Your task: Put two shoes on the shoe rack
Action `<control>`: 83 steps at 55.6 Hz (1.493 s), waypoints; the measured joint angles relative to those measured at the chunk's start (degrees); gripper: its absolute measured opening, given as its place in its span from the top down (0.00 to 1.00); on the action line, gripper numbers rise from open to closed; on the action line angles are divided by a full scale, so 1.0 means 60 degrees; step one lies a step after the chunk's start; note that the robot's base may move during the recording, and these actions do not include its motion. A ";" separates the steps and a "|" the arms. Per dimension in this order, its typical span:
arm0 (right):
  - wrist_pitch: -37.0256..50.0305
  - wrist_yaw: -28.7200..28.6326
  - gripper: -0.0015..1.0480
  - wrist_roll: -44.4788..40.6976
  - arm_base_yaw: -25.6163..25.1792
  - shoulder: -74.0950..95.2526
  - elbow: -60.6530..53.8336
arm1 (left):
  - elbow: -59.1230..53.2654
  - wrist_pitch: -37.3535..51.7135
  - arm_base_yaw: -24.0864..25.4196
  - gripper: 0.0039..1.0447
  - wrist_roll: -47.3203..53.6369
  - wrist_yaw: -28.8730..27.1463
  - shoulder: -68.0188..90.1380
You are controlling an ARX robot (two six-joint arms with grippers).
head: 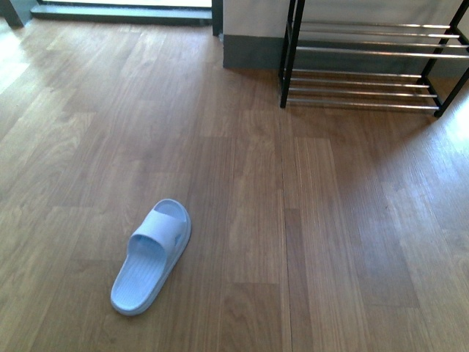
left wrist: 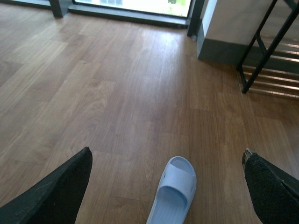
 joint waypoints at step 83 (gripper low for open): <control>0.0000 -0.0007 0.99 0.0000 0.0000 0.0000 0.0000 | 1.2101 -0.2058 -0.0044 0.09 0.3104 0.0189 1.7296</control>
